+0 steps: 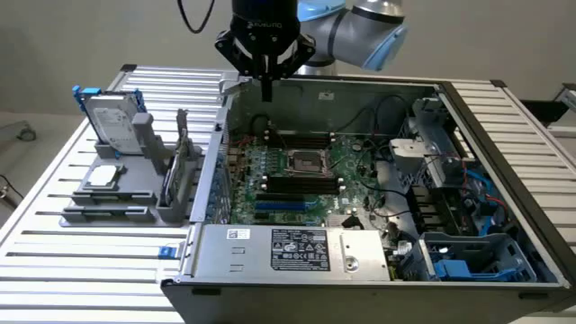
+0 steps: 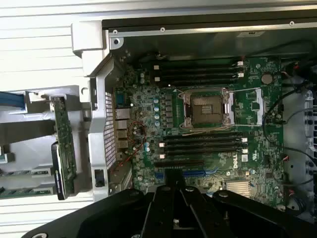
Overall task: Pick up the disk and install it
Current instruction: 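Reach for the disk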
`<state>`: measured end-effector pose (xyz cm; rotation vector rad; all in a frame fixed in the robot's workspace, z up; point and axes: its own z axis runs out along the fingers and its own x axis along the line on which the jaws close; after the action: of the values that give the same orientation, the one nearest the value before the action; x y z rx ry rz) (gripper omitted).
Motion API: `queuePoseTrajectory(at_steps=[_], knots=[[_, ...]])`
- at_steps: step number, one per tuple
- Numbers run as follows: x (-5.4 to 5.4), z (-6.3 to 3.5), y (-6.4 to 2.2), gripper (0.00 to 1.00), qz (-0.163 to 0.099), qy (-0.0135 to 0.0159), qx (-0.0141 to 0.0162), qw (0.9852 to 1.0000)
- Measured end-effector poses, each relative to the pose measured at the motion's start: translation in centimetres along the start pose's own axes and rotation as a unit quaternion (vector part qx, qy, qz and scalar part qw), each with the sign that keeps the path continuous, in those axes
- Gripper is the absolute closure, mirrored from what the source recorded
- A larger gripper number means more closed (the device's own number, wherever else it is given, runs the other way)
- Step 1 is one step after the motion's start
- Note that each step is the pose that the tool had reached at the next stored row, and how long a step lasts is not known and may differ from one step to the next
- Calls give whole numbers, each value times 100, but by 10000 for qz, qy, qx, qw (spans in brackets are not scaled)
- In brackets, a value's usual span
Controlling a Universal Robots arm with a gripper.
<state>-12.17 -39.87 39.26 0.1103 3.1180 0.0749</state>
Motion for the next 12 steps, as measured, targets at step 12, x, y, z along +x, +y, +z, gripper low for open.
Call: queuePoseTrajectory(at_steps=[12], knots=[[257,2,71,89,1,0,0,10000]])
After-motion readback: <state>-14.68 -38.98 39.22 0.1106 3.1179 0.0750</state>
